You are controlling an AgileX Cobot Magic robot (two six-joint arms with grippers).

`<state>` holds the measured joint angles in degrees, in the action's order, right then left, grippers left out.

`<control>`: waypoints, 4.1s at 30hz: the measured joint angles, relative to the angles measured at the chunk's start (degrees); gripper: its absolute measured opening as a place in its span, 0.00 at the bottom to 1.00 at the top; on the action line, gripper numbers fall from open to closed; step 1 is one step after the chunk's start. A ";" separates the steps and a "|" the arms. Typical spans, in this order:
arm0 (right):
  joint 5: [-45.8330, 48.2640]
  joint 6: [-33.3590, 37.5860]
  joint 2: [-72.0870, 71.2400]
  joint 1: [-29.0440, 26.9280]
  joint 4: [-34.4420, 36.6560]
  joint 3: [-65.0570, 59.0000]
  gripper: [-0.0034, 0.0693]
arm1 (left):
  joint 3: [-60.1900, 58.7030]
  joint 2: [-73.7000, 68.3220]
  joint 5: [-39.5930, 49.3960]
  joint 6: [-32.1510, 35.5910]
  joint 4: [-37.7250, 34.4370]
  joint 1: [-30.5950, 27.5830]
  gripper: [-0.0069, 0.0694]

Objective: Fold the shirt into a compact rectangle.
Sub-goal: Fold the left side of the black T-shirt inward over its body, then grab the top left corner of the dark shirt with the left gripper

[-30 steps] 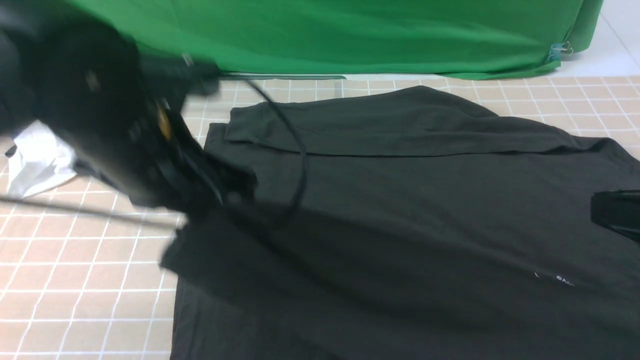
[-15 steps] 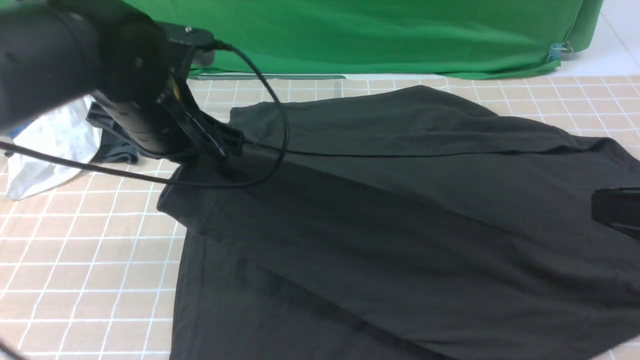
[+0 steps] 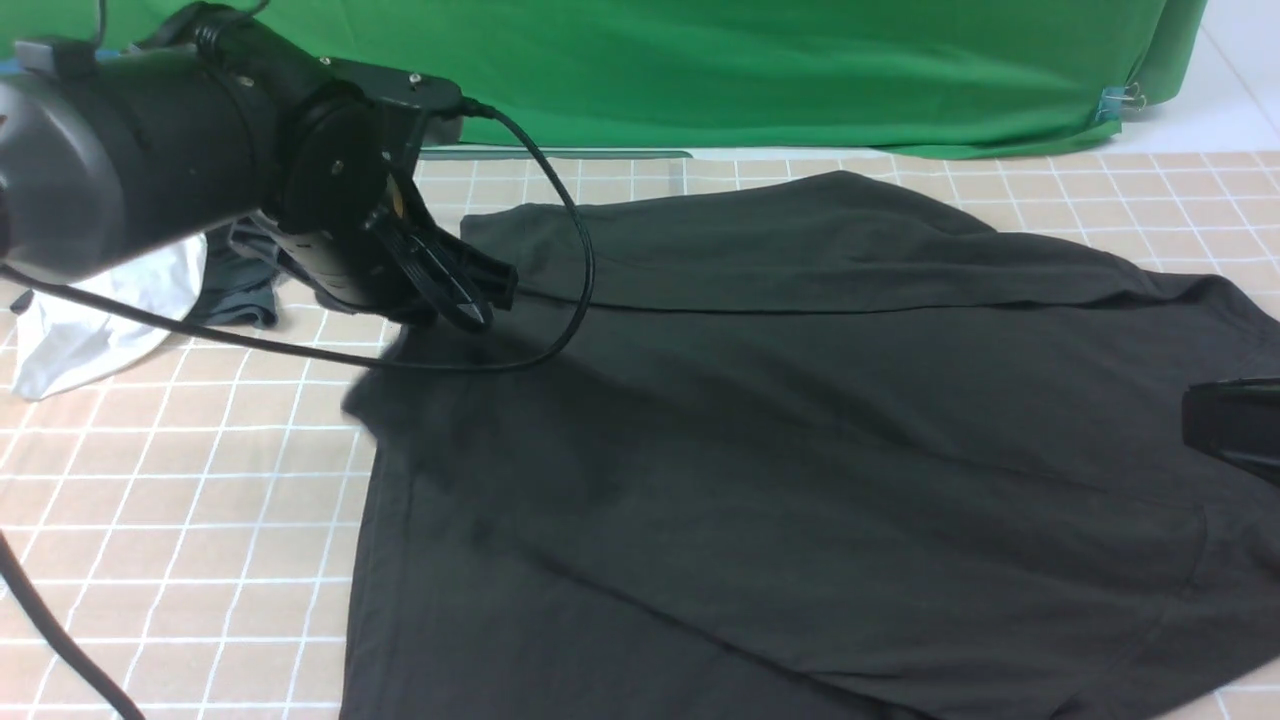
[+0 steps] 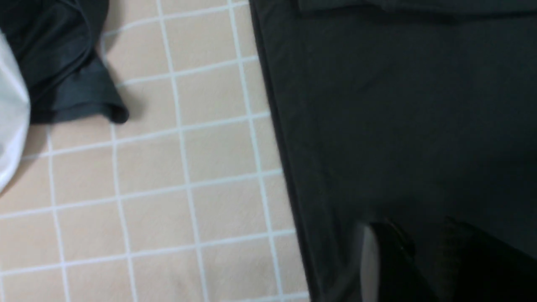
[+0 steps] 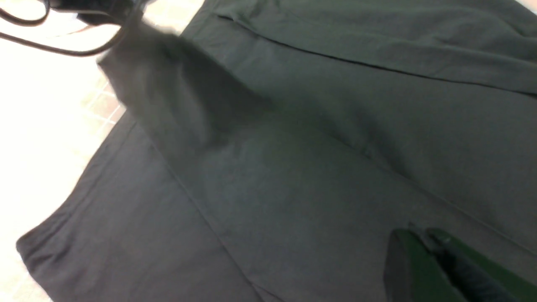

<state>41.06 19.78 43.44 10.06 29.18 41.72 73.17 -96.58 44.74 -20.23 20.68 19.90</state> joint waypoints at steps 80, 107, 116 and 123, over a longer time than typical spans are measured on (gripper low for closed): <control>5.44 -10.76 39.87 0.00 -21.60 -0.06 0.73 | -32.04 18.76 21.60 -5.20 -20.68 0.00 0.13; 12.70 -12.87 35.44 0.00 -26.80 0.13 0.11 | -32.04 18.76 20.48 -4.91 -19.74 0.00 0.13; 20.87 -14.66 30.31 0.00 -28.04 -0.90 0.11 | -32.02 18.76 23.48 -4.91 -19.69 0.00 0.13; 18.24 -15.55 30.20 0.00 -28.04 -7.53 0.11 | -32.02 18.76 24.05 -4.91 -20.68 0.00 0.13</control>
<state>59.30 4.23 73.64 10.06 1.14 34.19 41.15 -77.82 68.78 -25.14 0.00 19.90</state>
